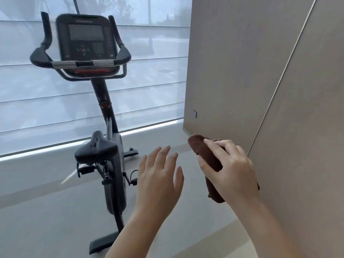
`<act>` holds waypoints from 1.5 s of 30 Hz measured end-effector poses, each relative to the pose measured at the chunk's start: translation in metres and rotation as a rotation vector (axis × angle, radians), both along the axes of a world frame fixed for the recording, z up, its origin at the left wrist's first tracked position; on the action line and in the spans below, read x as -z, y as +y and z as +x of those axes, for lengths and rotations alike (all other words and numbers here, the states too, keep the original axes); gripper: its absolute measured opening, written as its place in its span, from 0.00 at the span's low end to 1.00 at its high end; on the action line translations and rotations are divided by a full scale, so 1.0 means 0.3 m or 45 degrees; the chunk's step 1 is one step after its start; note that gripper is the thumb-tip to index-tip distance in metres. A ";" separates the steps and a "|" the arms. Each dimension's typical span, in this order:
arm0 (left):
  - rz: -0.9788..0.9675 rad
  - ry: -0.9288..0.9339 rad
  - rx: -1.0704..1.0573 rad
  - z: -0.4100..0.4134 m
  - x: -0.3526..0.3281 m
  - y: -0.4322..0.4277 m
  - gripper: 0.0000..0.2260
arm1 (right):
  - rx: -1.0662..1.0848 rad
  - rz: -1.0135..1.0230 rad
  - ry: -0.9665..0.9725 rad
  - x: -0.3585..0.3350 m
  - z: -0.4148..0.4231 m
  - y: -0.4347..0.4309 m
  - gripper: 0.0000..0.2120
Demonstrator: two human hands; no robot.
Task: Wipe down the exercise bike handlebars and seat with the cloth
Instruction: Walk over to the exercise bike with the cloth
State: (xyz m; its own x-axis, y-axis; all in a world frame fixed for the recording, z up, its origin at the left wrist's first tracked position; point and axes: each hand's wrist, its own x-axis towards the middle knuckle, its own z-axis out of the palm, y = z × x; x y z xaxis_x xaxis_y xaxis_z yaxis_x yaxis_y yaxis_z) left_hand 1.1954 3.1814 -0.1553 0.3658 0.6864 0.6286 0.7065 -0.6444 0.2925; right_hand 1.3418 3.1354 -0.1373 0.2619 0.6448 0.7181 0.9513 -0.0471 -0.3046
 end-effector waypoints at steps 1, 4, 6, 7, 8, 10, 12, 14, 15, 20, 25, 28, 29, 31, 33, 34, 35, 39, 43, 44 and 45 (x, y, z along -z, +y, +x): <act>0.004 -0.007 -0.006 0.014 -0.009 0.088 0.13 | -0.009 -0.004 -0.002 -0.010 0.010 0.093 0.20; 0.024 -0.017 -0.027 0.056 -0.028 0.332 0.13 | -0.042 -0.001 0.006 -0.031 0.045 0.346 0.20; 0.026 -0.021 -0.044 0.087 -0.036 0.477 0.13 | -0.059 0.002 0.006 -0.039 0.075 0.491 0.20; 0.025 -0.017 -0.052 0.106 -0.035 0.541 0.13 | -0.068 0.002 0.009 -0.038 0.094 0.556 0.20; 0.021 -0.008 -0.054 0.126 -0.032 0.598 0.13 | -0.074 0.000 0.017 -0.036 0.114 0.614 0.20; 0.021 0.012 -0.047 0.173 -0.020 0.703 0.13 | -0.080 -0.004 0.039 -0.028 0.161 0.725 0.20; 0.020 0.034 -0.048 0.227 -0.006 0.806 0.13 | -0.085 -0.001 0.065 -0.020 0.215 0.836 0.20; 0.013 0.049 -0.059 0.290 0.010 0.915 0.13 | -0.098 0.006 0.074 -0.007 0.278 0.951 0.20; 0.016 0.053 -0.068 0.325 0.017 0.975 0.13 | -0.105 0.012 0.074 -0.001 0.316 1.012 0.20; 0.058 0.059 -0.121 0.546 0.033 1.288 0.13 | -0.127 0.031 0.075 0.014 0.548 1.339 0.21; 0.028 0.078 -0.186 0.777 -0.020 1.570 0.12 | -0.221 0.039 0.088 -0.050 0.768 1.653 0.21; 0.018 0.056 -0.261 0.838 -0.051 1.704 0.12 | -0.300 0.053 0.067 -0.091 0.838 1.820 0.20; 0.015 0.059 -0.292 0.844 -0.057 1.741 0.13 | -0.324 0.053 0.067 -0.098 0.847 1.867 0.20; 0.014 0.073 -0.352 0.840 -0.067 1.807 0.13 | -0.378 0.056 0.072 -0.099 0.850 1.949 0.19; 0.016 0.079 -0.402 0.829 -0.080 1.875 0.13 | -0.427 0.066 0.079 -0.092 0.843 2.022 0.17; 0.022 0.074 -0.424 0.823 -0.088 1.909 0.13 | -0.441 0.067 0.076 -0.090 0.839 2.057 0.17; 0.028 0.066 -0.444 0.817 -0.094 1.942 0.13 | -0.449 0.067 0.070 -0.089 0.835 2.091 0.17; 0.038 0.031 -0.476 0.786 -0.117 2.076 0.13 | -0.484 0.064 0.055 -0.095 0.818 2.220 0.18; 0.112 0.012 -0.475 0.720 -0.156 2.238 0.13 | -0.502 0.096 0.109 -0.124 0.774 2.372 0.18; 0.137 0.005 -0.477 0.695 -0.169 2.282 0.13 | -0.505 0.106 0.113 -0.132 0.755 2.415 0.18; 0.156 0.001 -0.481 0.667 -0.184 2.324 0.13 | -0.512 0.113 0.120 -0.142 0.730 2.459 0.18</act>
